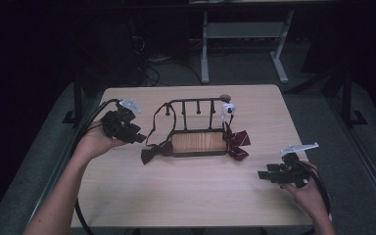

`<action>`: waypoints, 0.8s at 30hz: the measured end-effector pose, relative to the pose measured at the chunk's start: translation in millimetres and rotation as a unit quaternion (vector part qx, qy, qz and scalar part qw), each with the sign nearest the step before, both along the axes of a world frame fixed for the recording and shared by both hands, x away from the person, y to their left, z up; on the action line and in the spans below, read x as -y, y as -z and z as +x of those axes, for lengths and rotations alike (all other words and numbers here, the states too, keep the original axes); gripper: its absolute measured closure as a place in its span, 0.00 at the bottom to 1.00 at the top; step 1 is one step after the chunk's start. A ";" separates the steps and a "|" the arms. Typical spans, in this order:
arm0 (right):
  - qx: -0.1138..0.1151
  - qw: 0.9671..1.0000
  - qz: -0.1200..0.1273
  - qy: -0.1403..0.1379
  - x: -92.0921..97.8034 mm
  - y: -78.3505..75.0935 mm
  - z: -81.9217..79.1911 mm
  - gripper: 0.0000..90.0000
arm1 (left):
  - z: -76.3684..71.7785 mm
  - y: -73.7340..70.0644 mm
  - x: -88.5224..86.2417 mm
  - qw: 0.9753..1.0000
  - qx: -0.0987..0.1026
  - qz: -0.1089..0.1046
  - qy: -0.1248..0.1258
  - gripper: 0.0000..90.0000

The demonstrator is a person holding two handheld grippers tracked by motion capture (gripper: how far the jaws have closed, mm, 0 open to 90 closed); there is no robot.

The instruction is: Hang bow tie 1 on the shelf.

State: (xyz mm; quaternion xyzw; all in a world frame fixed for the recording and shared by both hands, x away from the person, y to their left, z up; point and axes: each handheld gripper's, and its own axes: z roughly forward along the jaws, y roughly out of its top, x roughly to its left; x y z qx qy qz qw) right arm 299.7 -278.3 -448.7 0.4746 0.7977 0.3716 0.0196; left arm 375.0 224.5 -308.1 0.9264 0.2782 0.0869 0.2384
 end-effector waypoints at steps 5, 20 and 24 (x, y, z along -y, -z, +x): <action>-0.001 1.000 0.000 0.001 0.2 -0.2 0.0 0.45 | -4.4 5.4 0.2 1.000 -0.001 -0.002 0.003 0.58; 0.001 1.000 0.000 0.001 0.9 0.0 -0.1 0.45 | -16.7 21.2 -6.0 1.000 -0.003 -0.012 -0.009 0.46; 0.000 1.000 0.000 0.002 0.8 -0.1 -0.1 0.45 | -18.9 25.4 -8.2 1.000 -0.004 -0.015 -0.010 0.45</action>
